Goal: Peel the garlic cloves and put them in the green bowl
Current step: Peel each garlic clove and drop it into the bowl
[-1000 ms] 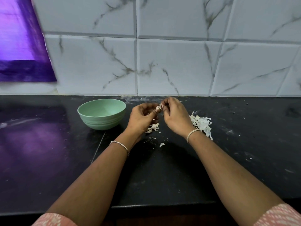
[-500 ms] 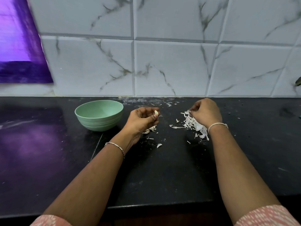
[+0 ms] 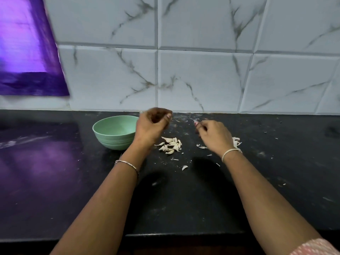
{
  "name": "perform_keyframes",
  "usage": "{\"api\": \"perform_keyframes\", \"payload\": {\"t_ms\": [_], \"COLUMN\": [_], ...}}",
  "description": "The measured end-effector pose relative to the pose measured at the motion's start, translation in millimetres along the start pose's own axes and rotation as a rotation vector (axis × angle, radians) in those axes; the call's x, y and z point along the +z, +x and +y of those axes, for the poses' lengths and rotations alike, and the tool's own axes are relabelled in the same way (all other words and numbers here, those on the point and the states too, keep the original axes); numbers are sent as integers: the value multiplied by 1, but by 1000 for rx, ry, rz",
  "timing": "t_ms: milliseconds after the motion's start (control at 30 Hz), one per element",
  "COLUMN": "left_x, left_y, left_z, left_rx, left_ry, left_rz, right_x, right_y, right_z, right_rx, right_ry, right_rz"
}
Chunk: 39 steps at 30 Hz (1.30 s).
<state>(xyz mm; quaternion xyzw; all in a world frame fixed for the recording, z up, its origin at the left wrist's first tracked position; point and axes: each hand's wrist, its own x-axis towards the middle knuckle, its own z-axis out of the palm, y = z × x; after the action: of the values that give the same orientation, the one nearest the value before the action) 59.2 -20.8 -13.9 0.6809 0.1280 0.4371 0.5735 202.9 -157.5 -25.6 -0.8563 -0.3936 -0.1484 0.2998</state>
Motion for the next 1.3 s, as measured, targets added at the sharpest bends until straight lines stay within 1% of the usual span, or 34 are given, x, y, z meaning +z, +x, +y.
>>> {"api": "perform_keyframes", "payload": {"t_ms": [67,133,167,200,267,367,500,567,600,633,700,767,800,833,900,933,1000,1133,1300], "left_x": [-17,-33,-40,-46,-53,-54,-50,-48,-47,-45,-37,-26,-20,-14,-5,-3,-1,-2,-2], "left_y": [7,8,7,6,4,3,-1,-2,-2,-2,-3,-4,-4,-4,-2,-1,4,8,12], "left_z": [5,9,9,9,7,3,5,6,6,6,4,-1,-6,-11,-21,-26,-37,-46,-51], "left_rx": [77,130,138,125,63,-2,-12,-25,-3,56,254,426,462,448,352,291,195,97,116], "left_ry": [132,349,452,539,716,894,1007,1052,1086,1121,1111,1039,1018,1018,1056,1087,1172,1257,1213], "left_rz": [193,372,433,462,463,406,336,324,322,321,317,216,127,19,-188,-267,-366,-459,-381], "right_x": [8,16,19,20,22,29,34,34,34,33,28,21,18,15,11,10,7,7,10], "right_y": [-3,-5,-6,-9,-13,-16,-15,-15,-15,-14,-13,-10,-8,-6,-4,-4,-4,0,-1], "right_z": [-8,-15,-18,-21,-27,-32,-37,-39,-38,-37,-33,-27,-23,-19,-12,-9,-5,-4,-7], "right_rx": [-81,-207,-247,-267,-288,-337,-337,-345,-346,-342,-321,-277,-253,-233,-206,-194,-179,-172,-182], "right_ry": [15,68,107,154,219,207,148,128,124,122,117,129,130,125,111,107,98,98,82], "right_rz": [-102,-191,-231,-280,-390,-475,-439,-427,-428,-428,-412,-383,-375,-379,-413,-431,-450,-389,-361]}}
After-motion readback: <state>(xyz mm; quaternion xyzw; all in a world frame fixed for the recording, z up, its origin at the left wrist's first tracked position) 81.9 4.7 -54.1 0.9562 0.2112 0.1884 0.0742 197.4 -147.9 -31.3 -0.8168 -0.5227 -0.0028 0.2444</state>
